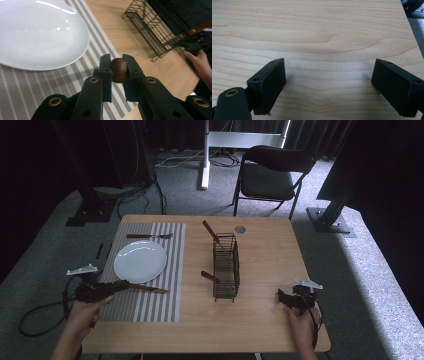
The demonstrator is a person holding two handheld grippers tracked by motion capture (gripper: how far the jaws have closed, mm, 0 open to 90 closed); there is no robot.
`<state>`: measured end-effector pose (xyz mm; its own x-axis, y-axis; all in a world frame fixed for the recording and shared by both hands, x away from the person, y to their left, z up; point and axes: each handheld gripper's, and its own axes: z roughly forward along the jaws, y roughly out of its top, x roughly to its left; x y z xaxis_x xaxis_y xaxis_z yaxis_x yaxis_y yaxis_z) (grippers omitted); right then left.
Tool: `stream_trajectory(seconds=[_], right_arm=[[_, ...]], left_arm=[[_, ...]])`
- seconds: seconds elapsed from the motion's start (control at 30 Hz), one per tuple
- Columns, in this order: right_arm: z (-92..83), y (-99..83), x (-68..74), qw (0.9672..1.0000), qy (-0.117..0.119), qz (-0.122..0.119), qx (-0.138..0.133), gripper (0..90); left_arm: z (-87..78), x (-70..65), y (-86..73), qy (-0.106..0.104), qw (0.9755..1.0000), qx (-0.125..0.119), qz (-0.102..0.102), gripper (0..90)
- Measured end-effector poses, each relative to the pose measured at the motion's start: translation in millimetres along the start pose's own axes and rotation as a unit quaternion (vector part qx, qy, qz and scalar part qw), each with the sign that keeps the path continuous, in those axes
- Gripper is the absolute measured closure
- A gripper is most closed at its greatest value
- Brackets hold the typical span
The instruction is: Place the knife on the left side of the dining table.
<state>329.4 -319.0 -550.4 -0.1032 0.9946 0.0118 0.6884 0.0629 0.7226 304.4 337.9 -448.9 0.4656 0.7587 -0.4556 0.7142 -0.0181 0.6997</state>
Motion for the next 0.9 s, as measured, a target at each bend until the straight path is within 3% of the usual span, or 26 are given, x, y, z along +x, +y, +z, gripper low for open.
stream_trajectory(seconds=[0.07, 0.13, 0.37, 0.57, 0.8, 0.9], right_arm=[[0.0, 0.0, 0.0, 1.0, 0.0, 0.0, 0.0, 11.6], [0.0, 0.0, 0.0, 1.0, 0.0, 0.0, 0.0, 11.6], [0.0, 0.0, 0.0, 1.0, 0.0, 0.0, 0.0, 11.6], [0.0, 0.0, 0.0, 1.0, 0.0, 0.0, 0.0, 11.6], [0.0, 0.0, 0.0, 1.0, 0.0, 0.0, 0.0, 11.6], [0.0, 0.0, 0.0, 1.0, 0.0, 0.0, 0.0, 11.6]], left_arm=[[1.7, 3.4, -1.4, 0.026, 0.9996, 0.003, -0.005, 73.8], [2.1, 5.8, -2.5, 0.027, 0.9996, 0.002, -0.01, 72.1], [9.5, 23.8, -11.8, 0.063, 0.9965, 0.009, -0.053, 63.7], [19.0, 35.4, -18.2, 0.085, 0.9937, 0.023, -0.069, 56.1], [31.1, 38.8, -21.5, 0.123, 0.9889, 0.046, -0.069, 45.4], [35.5, 39.6, -20.7, 0.148, 0.9853, 0.057, -0.062, 41.9]])
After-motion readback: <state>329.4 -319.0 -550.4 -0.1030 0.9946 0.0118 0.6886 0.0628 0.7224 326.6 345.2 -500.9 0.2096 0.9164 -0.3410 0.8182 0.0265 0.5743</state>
